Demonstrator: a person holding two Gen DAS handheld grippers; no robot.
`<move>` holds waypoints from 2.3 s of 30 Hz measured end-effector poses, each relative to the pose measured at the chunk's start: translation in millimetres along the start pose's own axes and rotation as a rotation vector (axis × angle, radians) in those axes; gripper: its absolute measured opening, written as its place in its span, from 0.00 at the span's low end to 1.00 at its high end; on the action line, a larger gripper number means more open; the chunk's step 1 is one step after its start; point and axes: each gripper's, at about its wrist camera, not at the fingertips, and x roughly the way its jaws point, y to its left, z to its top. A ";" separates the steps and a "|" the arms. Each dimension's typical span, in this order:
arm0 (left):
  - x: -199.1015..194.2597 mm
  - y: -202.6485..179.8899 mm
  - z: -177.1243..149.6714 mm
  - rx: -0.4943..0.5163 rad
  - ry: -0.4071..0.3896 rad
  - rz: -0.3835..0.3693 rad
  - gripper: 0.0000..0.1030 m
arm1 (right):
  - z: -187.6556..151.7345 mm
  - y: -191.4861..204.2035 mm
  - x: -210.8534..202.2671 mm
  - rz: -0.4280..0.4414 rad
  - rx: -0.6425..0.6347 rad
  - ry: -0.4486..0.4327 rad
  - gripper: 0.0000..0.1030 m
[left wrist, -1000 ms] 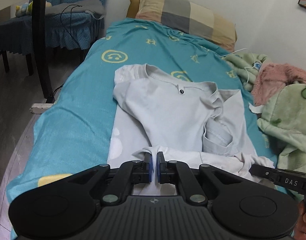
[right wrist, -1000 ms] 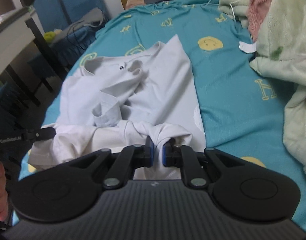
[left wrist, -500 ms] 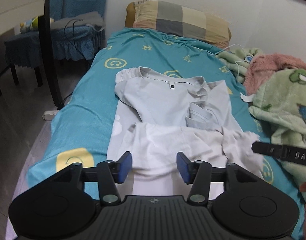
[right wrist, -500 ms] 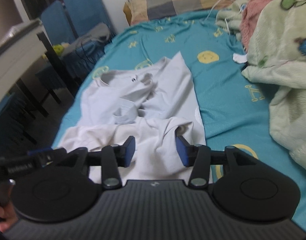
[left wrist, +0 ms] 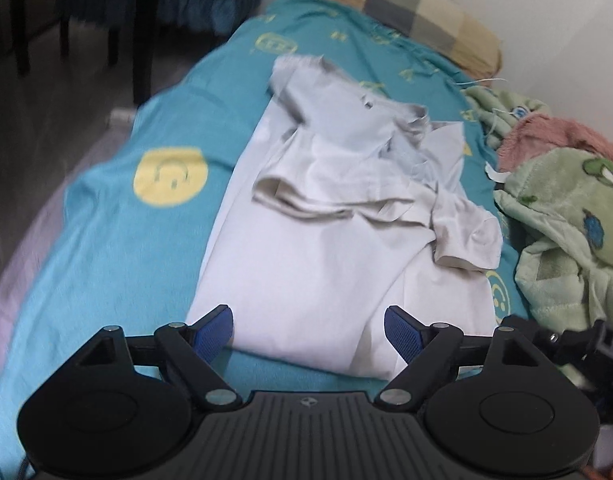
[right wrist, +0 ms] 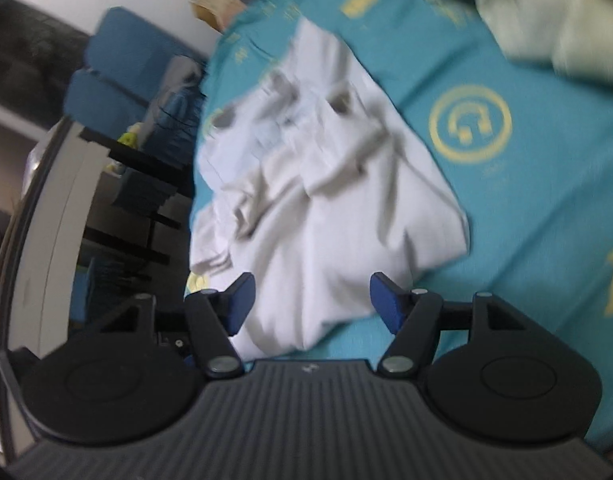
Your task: Fold clothes
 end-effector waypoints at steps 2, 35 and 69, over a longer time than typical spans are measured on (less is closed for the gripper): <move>5.0 8.5 2.8 -0.073 0.023 -0.021 0.82 | -2.5 -5.6 7.7 0.024 0.066 0.034 0.65; -4.2 39.2 18.5 -0.362 -0.135 -0.128 0.08 | 14.0 -19.1 5.7 -0.002 0.221 -0.150 0.12; -132.8 -16.5 37.7 -0.320 -0.199 -0.093 0.06 | 15.5 39.4 -99.8 0.050 0.131 -0.229 0.11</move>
